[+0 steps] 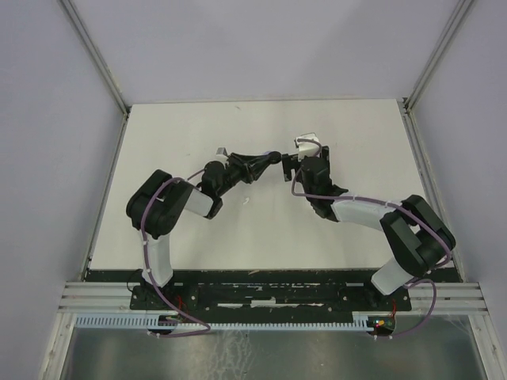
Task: Insert the wireless bluetooth earbuds into the charging case
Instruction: Close the charging case, then place the charging case at the center of the board.
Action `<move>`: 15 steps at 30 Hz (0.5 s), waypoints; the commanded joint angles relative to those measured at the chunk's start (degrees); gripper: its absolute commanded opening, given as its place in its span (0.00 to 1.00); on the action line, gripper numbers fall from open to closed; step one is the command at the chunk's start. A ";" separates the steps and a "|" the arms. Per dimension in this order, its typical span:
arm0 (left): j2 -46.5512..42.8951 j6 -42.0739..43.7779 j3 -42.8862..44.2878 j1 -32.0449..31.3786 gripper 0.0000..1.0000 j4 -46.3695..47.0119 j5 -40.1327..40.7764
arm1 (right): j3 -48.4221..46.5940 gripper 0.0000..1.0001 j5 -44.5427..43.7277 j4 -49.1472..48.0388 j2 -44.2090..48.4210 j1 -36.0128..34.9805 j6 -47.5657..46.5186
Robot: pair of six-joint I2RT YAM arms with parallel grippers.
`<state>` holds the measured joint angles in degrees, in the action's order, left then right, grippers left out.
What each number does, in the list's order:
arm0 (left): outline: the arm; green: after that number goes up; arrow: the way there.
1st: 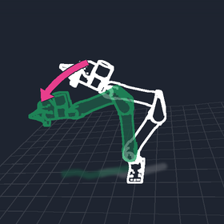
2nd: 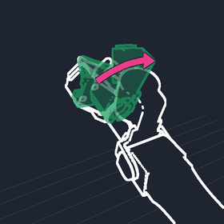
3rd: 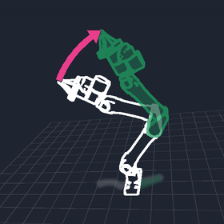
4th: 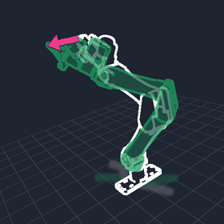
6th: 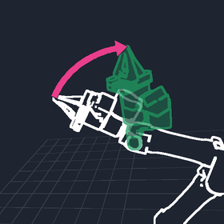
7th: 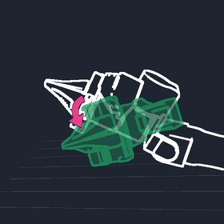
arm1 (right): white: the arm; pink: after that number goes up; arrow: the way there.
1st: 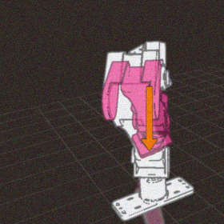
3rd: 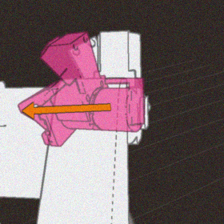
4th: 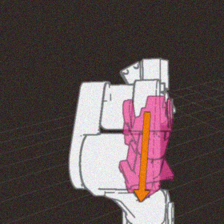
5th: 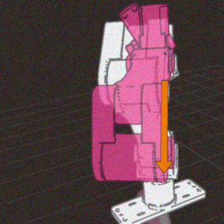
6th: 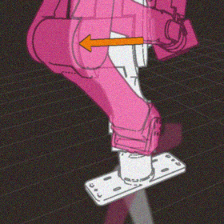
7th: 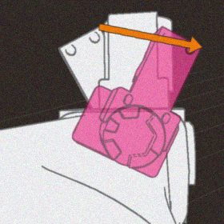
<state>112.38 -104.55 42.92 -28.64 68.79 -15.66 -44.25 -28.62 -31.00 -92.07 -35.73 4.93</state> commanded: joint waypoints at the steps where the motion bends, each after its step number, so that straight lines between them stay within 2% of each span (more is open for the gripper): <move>1: 0.95 6.43 5.62 5.33 0.03 -4.89 -3.46 | -3.01 0.99 -1.50 9.03 5.78 0.97 3.23; 6: 2.59 18.57 14.84 10.42 0.03 -20.80 -3.67 | -12.97 1.00 -0.59 29.34 6.74 2.39 7.63; 10: 5.87 25.44 22.29 11.87 0.03 -30.35 -2.70 | -16.86 1.00 1.13 38.26 7.40 2.96 8.90; 15: 10.96 29.67 30.52 12.11 0.03 -37.25 -1.57 | -21.60 1.00 2.07 47.70 6.97 3.49 9.71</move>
<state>119.70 -83.59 67.31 -16.08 40.58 -18.00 -61.36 -27.46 6.00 -86.39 -32.69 12.71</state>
